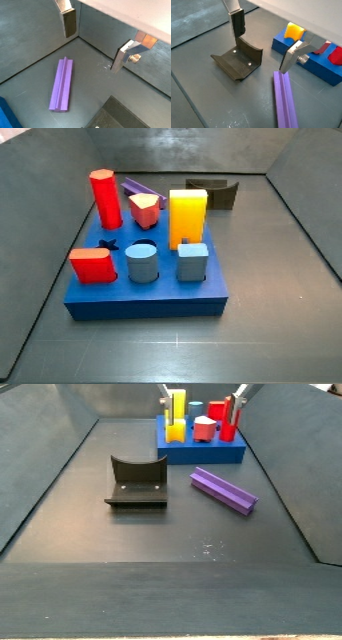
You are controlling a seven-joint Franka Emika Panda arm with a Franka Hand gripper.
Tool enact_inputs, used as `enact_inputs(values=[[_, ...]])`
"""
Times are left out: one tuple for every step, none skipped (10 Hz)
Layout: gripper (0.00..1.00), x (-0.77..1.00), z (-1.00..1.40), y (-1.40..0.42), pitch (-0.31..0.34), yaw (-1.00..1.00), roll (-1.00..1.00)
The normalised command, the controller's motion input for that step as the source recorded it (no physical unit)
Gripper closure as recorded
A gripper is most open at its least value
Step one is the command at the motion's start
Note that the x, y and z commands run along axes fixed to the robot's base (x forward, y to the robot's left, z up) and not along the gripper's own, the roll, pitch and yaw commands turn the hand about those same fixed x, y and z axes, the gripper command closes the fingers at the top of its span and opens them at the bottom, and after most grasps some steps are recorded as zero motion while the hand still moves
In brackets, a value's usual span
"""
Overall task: Pick up the star object. Move up. Place the star object on the fixture. Regrasp the star object. Move to above the board. Insert the star object.
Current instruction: Pick up the star object.
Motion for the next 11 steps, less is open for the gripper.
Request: enact_inputs(values=[[0.00, -0.45, -0.40, 0.00, -0.116, 0.32, -0.01], [0.00, -0.43, -0.77, -0.07, -0.083, 0.79, 0.06], [0.00, 0.00, -0.90, -0.20, 0.031, 0.96, 0.13], [0.00, 0.00, -0.91, -0.19, 0.056, 0.97, 0.12], [0.00, 0.00, -0.95, -0.19, 0.070, 0.97, 0.13], [0.00, 0.00, -0.97, -0.19, 0.083, 0.96, 0.13], [0.00, 0.00, -0.97, -0.19, 0.087, 0.95, 0.13], [0.00, 0.00, -0.97, -0.20, 0.091, 0.95, 0.13], [0.00, 0.00, -0.97, -0.24, 0.106, 0.89, 0.12], [0.00, -0.01, -0.94, -0.28, 0.123, 0.85, 0.12], [0.00, -0.01, -0.89, -0.35, 0.156, 0.78, 0.12]])
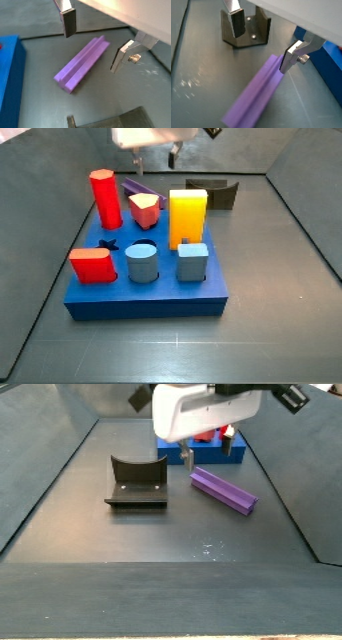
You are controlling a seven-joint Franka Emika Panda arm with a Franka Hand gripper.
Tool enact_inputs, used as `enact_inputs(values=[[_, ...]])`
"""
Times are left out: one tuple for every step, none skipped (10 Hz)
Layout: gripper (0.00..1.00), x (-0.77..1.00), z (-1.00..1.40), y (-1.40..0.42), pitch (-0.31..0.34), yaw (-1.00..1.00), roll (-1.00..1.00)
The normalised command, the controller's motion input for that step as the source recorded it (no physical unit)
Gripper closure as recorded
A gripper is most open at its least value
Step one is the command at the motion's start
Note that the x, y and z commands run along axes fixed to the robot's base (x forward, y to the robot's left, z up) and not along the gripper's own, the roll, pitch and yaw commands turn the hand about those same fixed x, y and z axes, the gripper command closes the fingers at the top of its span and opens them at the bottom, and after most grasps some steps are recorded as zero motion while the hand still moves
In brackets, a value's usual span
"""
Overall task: Pick up the star object. Move up. Place the star object on the fixture. Regrasp the star object. Move to above the board. Insert the star object.
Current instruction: Pick up the star object.
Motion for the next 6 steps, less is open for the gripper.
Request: enact_inputs(values=[[0.00, -0.02, -0.88, -0.40, 0.149, 0.72, 0.11], [0.00, -0.05, -0.90, -0.41, 0.084, 0.68, 0.10], [0.00, -0.15, -0.94, -0.44, 0.039, 0.58, 0.08], [0.00, -0.30, -1.00, -0.35, -0.011, 0.47, 0.02], [0.00, -0.28, -1.00, -0.17, -0.083, 0.35, 0.00], [0.00, -0.13, -0.93, 0.00, -0.066, 0.16, -0.09]])
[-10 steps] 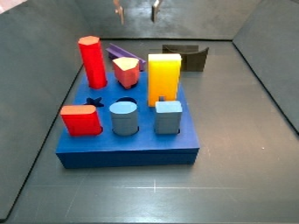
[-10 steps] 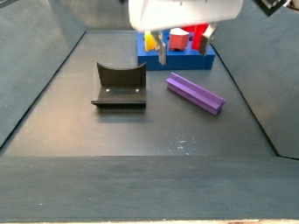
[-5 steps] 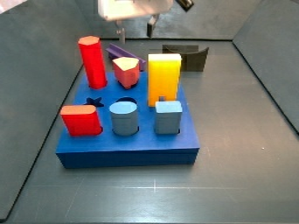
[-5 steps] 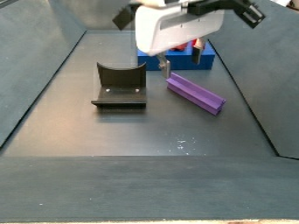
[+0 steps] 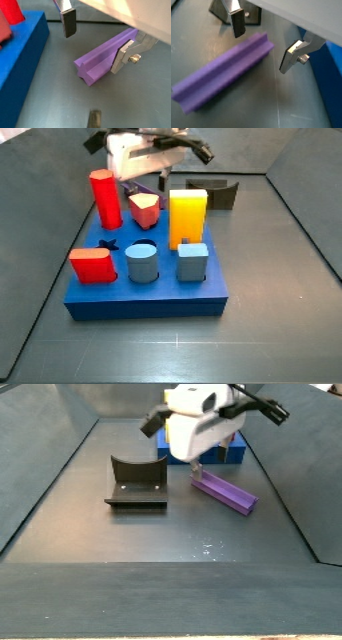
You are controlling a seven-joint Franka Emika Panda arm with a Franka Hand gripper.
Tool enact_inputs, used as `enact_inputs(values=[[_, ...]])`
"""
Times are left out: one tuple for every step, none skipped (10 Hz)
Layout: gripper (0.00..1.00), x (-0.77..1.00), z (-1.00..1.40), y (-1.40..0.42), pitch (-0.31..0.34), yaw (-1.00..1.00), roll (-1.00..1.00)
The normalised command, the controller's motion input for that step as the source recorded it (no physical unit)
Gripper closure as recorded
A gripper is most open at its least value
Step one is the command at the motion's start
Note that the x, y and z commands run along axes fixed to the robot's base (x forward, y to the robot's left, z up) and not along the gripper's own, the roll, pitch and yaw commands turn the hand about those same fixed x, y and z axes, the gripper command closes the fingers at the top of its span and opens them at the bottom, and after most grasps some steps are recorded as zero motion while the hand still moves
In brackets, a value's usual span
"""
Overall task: Pick up the star object. Move up. Place the star object on the fixture. Regrasp the star object. Move to above the board. Insert the star object.
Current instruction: Pick up the star object.
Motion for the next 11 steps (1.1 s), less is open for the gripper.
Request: enact_inputs(values=[[0.00, -0.07, -0.82, 0.03, -0.093, 0.04, -0.16], [0.00, 0.00, -0.67, 0.15, -0.117, 0.00, -0.24], [0.00, 0.12, -0.60, 0.21, -0.071, -0.01, -0.28], [0.00, 0.14, -0.52, 0.22, 0.000, -0.13, -0.32], [0.00, 0.02, -0.23, 0.11, -0.067, -0.14, -0.24], [0.00, 0.00, -0.09, 0.00, 0.000, 0.00, -0.02], [1.00, 0.00, 0.00, 0.00, 0.000, 0.00, 0.00], [1.00, 0.00, 0.00, 0.00, 0.000, 0.00, 0.00], [1.00, 0.00, 0.00, 0.00, 0.000, 0.00, 0.00], [1.00, 0.00, 0.00, 0.00, 0.000, 0.00, 0.00], [1.00, 0.00, 0.00, 0.00, 0.000, 0.00, 0.00]])
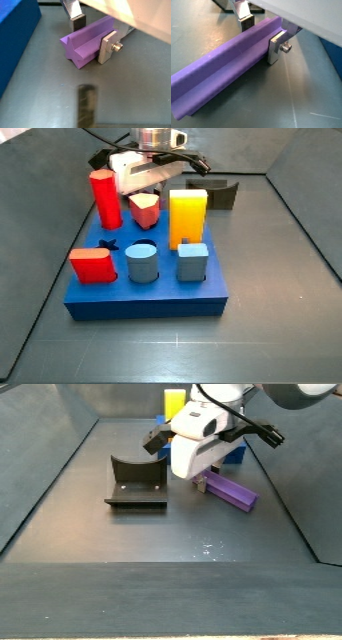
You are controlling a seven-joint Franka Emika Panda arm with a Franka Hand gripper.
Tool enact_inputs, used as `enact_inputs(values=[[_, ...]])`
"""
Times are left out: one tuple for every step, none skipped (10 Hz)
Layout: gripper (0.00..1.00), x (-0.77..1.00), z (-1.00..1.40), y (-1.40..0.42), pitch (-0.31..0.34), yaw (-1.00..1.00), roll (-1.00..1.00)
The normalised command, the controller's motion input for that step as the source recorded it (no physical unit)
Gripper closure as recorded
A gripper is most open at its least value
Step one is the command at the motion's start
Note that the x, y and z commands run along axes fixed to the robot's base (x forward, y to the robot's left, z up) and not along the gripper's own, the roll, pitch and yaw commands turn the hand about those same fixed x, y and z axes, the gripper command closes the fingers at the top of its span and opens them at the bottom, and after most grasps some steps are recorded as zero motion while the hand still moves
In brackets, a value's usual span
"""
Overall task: Pick up the star object. Move up. Place the star object on the fixture. Regrasp the star object. Move to above the board. Insert the star object.
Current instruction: Pick up the star object.
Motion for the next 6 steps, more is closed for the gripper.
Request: enact_inputs(values=[[1.00, 0.00, 0.00, 0.00, 0.000, 0.00, 0.00], [1.00, 0.00, 0.00, 0.00, 0.000, 0.00, 0.00], [1.00, 0.00, 0.00, 0.00, 0.000, 0.00, 0.00], [1.00, 0.00, 0.00, 0.00, 0.000, 0.00, 0.00], [1.00, 0.00, 0.00, 0.00, 0.000, 0.00, 0.00], [1.00, 0.00, 0.00, 0.00, 0.000, 0.00, 0.00]])
